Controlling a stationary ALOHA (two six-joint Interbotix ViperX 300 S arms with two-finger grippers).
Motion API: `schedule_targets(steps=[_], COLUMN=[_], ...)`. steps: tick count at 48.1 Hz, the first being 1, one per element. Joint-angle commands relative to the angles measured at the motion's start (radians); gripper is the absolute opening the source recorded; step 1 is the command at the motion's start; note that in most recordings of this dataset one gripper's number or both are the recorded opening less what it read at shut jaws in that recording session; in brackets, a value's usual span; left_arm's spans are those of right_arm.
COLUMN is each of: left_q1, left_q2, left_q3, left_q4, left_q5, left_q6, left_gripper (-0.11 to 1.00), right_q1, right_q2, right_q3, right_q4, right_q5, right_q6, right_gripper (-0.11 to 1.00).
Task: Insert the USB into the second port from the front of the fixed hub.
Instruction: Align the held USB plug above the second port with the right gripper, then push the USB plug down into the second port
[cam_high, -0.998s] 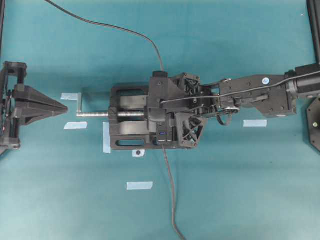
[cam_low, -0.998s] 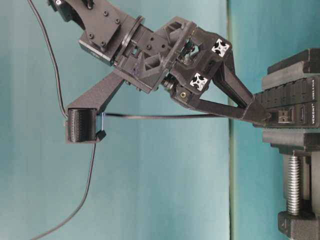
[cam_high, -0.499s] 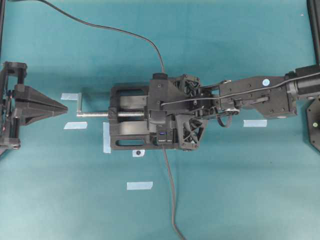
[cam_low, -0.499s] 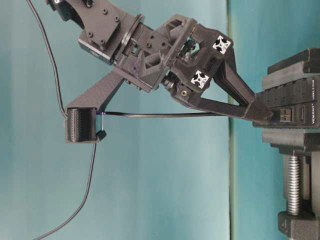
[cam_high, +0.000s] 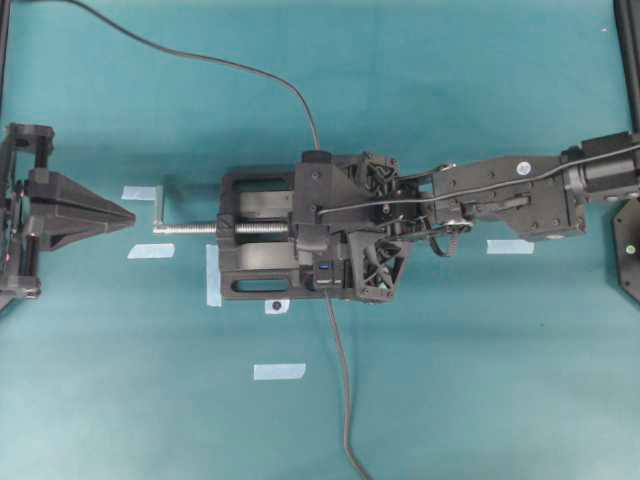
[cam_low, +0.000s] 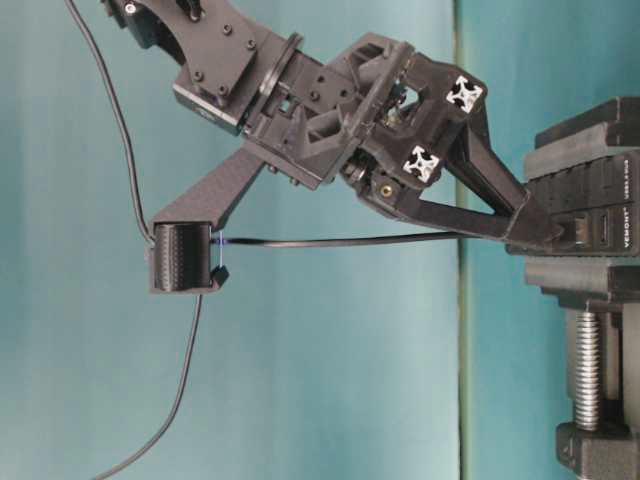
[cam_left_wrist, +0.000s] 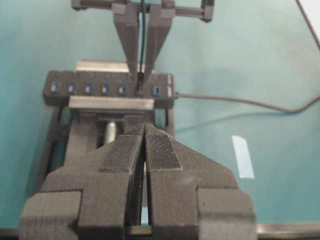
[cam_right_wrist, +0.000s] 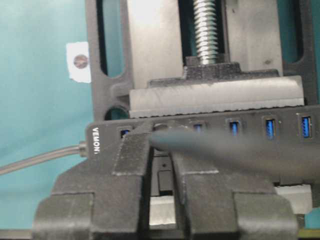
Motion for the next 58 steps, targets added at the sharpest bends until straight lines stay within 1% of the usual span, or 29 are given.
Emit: schedule_targets(steps=[1,23,31,38,45,52,58], left_q1=[0.002,0.003,0.002,0.003,0.002,0.002,0.002], left_q2=[0.003,0.003,0.003,0.003,0.003,0.003,0.003], left_q3=[-0.011,-0.008,-0.006,-0.005,-0.002,-0.005,-0.006], left_q4=[0.002,0.002,0.002,0.002,0.002,0.002,0.003], left_q5=[-0.011,-0.011,-0.014,-0.020,-0.021,-0.021,-0.020], left_q6=[-0.002,-0.002,-0.002,-0.020,-0.038,-0.037,-0.035], left_gripper=[0.00,0.00,0.00,0.00,0.00,0.00,0.00], right_q1=[0.002,0.005,0.009,0.009,0.009,0.008,0.006], right_q2=[0.003,0.021,0.038,0.037,0.037,0.028,0.014], right_q3=[-0.006,0.025,0.028,0.026,0.021,0.020,0.020], right_q4=[0.002,0.002,0.009,0.009,0.009,0.009,0.009], right_q5=[0.003,0.005,0.005,0.005,0.029,0.040,0.026], right_q6=[0.009,0.009,0.009,0.009,0.009,0.008,0.003], right_gripper=[0.08,0.08,0.08,0.08,0.08,0.08,0.08])
